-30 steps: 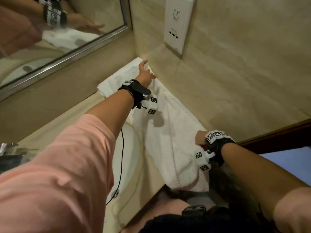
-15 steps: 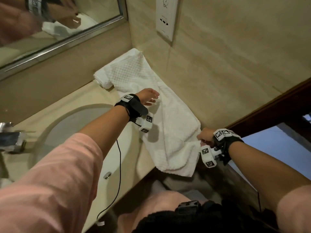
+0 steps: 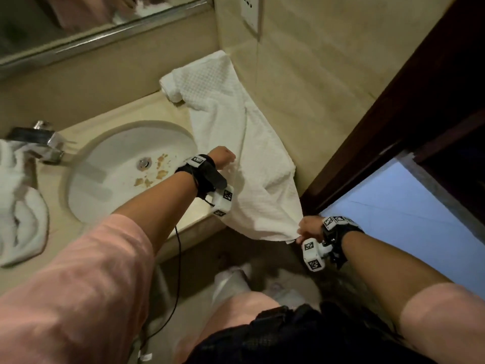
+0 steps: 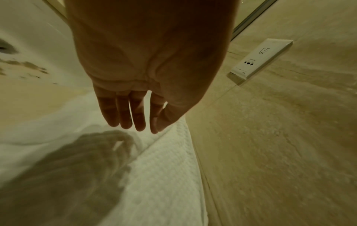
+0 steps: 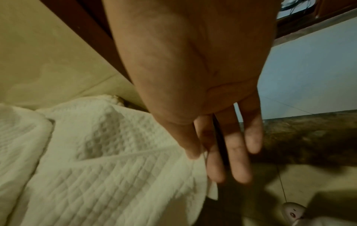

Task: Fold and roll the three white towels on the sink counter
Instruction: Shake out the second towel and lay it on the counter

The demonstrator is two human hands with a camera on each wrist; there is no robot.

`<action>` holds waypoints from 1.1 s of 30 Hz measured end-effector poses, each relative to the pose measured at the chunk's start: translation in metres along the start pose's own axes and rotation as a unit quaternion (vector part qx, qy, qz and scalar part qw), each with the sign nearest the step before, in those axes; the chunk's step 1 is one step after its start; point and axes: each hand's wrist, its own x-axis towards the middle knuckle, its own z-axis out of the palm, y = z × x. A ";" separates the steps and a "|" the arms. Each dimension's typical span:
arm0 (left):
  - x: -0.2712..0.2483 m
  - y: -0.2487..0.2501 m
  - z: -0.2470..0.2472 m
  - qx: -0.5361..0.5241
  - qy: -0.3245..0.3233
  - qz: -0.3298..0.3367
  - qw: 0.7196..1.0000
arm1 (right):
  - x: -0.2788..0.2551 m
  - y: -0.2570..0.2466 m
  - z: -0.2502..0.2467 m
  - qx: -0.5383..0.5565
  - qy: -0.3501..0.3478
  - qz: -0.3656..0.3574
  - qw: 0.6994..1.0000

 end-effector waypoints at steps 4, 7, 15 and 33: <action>-0.019 -0.024 0.012 0.007 0.039 -0.041 0.998 | 0.002 -0.003 0.008 -0.030 0.029 -0.028 0.999; -0.028 -0.036 0.014 -0.009 0.045 -0.054 0.997 | -0.001 -0.025 0.003 -0.082 0.063 -0.069 0.992; -0.025 -0.058 -0.003 -0.117 0.080 -0.088 0.986 | 0.019 -0.121 -0.018 0.005 0.146 -0.202 0.968; 0.036 -0.076 -0.059 -0.302 -0.049 -0.133 0.943 | 0.049 -0.247 -0.025 0.209 -0.003 -0.078 0.975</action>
